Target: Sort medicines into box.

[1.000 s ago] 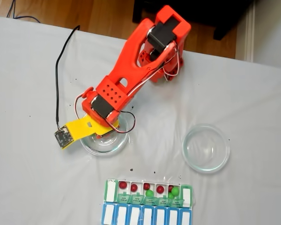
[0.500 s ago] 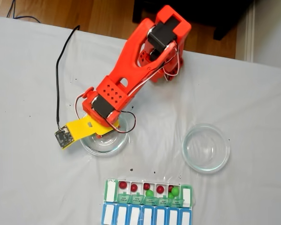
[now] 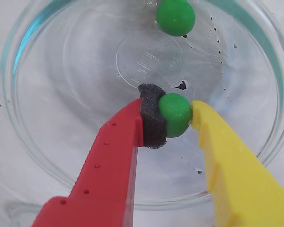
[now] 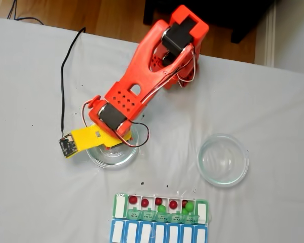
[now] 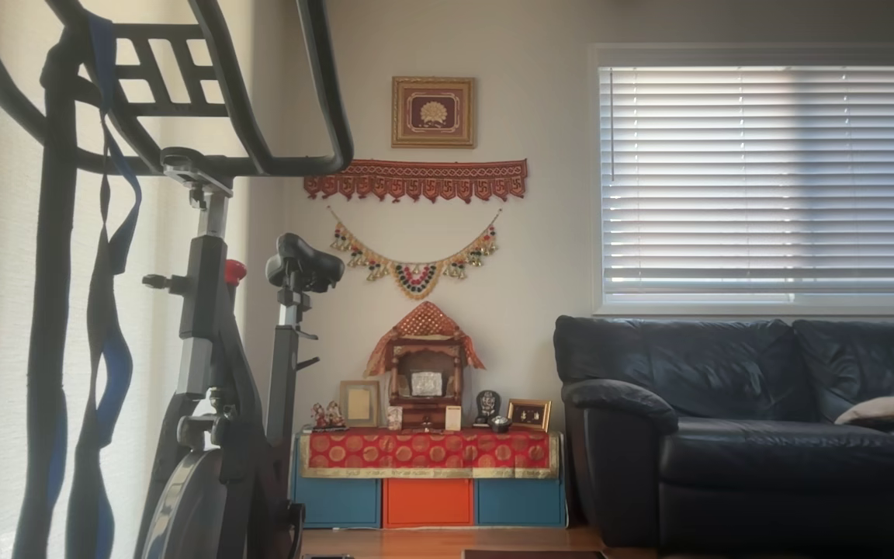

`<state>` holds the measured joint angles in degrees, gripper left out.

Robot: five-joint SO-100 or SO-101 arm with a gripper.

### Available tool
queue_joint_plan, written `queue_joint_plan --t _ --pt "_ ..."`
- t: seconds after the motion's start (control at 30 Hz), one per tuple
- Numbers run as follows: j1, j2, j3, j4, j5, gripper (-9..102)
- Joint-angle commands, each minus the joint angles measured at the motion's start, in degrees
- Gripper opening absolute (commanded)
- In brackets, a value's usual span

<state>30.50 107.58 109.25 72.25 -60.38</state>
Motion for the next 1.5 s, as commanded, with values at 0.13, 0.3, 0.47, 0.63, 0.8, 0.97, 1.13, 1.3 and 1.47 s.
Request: queue_joint_plan --t 0.13,0.3,0.47,0.63,0.8,0.97,1.13,1.3,1.47 --pt "-2.02 1.05 -13.36 4.31 3.08 1" --pt "-4.04 -1.41 -21.18 8.61 8.0 1" --pt "-7.21 -7.56 -32.17 14.5 17.23 1" --pt "-10.99 -13.1 -37.62 15.82 23.99 1" --pt "-14.77 -17.23 -43.95 17.49 30.76 1" --pt "-17.31 -17.84 -46.05 16.87 36.91 1" --pt "-19.69 -17.05 -45.88 17.05 42.98 1" --pt "-21.09 -14.68 -42.71 14.77 44.65 1" --pt "-22.76 -14.94 -42.01 13.71 45.88 1"
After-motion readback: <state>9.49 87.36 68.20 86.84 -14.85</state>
